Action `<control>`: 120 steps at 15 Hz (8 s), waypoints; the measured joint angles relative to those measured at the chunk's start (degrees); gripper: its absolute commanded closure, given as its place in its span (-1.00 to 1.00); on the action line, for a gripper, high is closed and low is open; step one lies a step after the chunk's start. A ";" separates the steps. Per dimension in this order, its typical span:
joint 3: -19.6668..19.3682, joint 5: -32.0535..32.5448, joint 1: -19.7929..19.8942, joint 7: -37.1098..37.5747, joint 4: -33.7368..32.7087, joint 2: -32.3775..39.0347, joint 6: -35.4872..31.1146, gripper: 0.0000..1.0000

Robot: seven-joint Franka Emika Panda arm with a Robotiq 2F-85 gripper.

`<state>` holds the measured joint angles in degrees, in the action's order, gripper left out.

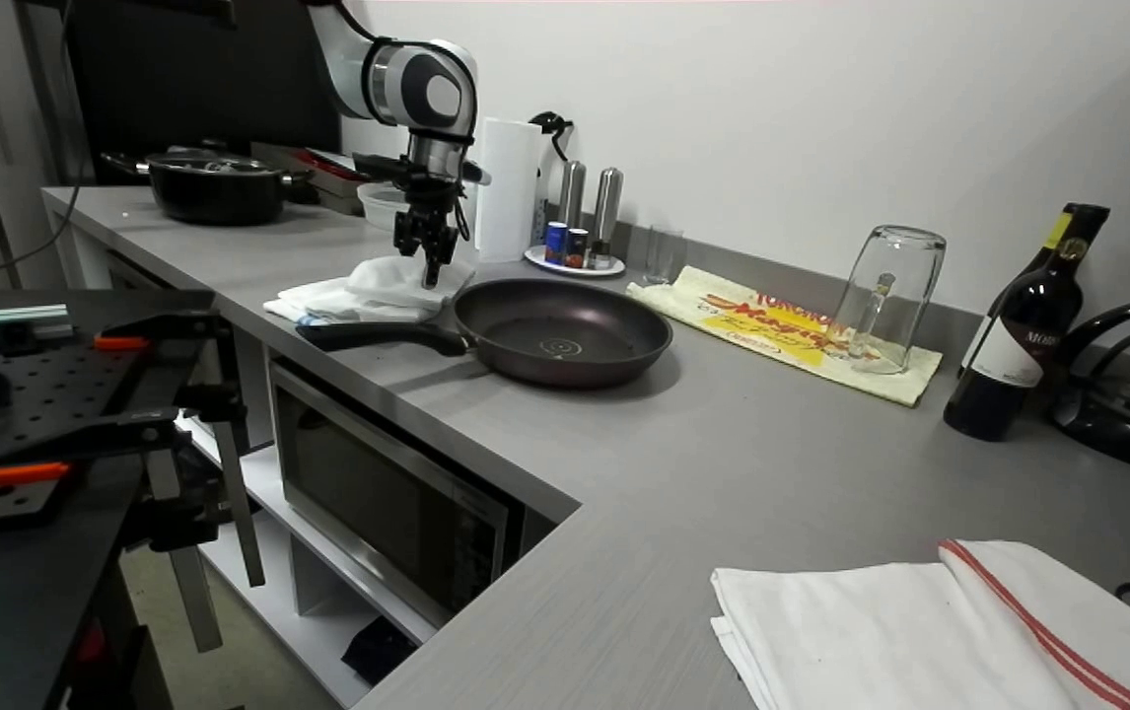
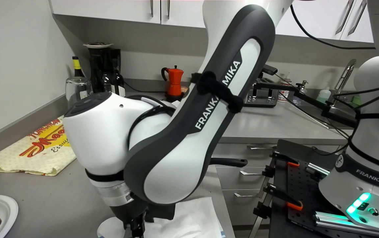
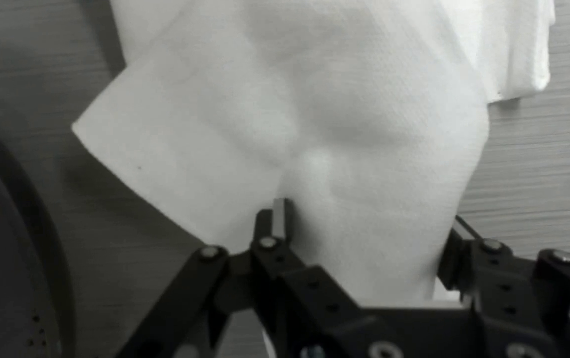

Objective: Wipe the black pan with the white and blue towel on the left

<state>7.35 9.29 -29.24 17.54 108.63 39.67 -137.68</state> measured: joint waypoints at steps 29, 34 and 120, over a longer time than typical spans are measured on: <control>2.99 -19.85 17.25 -15.03 8.37 -22.91 6.04 0.91; 5.40 -34.80 24.47 -31.66 7.92 -19.36 7.81 0.91; -1.21 10.81 4.21 11.40 -10.28 -12.44 17.85 0.91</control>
<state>6.14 20.10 -25.03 28.94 98.35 27.23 -119.84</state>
